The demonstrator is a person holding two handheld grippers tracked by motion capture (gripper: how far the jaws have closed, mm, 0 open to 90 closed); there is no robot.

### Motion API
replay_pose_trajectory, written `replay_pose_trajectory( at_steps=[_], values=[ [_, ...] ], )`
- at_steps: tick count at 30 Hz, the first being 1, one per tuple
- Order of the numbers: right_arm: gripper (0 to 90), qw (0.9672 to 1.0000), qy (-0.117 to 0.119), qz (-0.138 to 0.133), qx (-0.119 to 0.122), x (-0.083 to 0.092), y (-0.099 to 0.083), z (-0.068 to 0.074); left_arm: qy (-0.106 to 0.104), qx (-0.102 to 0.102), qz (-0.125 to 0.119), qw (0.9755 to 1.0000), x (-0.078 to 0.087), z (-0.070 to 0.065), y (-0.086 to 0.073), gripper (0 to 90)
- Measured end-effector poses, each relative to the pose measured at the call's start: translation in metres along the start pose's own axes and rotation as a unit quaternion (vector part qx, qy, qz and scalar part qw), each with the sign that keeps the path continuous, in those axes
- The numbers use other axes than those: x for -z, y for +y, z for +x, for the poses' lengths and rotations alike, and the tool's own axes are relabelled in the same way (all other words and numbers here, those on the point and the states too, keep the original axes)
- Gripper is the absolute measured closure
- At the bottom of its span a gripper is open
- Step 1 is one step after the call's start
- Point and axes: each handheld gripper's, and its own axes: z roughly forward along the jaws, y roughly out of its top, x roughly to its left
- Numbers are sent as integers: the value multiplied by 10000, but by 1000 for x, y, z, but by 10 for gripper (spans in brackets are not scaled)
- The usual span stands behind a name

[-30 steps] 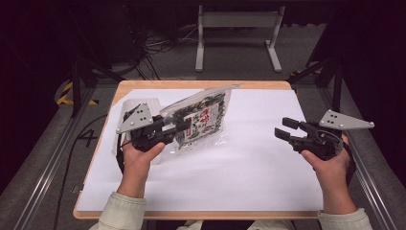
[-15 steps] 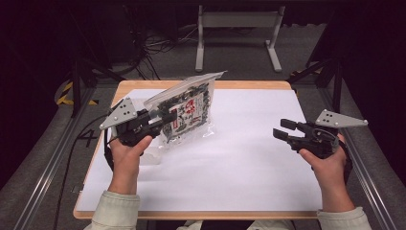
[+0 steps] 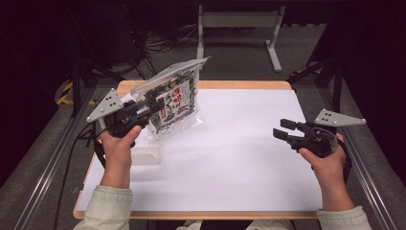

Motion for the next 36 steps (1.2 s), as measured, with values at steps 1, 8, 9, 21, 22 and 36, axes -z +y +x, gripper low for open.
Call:
replay_pose_trajectory(
  at_steps=[1,8,9,21,22,36],
  values=[
    [490,10000,3,-5,-6,0,0,0,28,-11,8,10000,0,2,1,726],
    [489,10000,-5,22,-31,-2,-1,-1,217,-115,71,9997,8,13,7,726],
    [488,10000,3,23,-33,-2,-1,-1,248,-145,57,9996,9,15,7,726],
    [487,10000,13,59,-69,-5,-3,-2,518,-142,90,9985,25,34,3,726],
    [487,10000,14,67,-64,-5,-3,-2,525,-142,90,9985,27,36,3,727],
    [485,9999,0,120,-112,-7,-6,-2,763,-116,76,9970,43,55,-2,727]
  ],
)
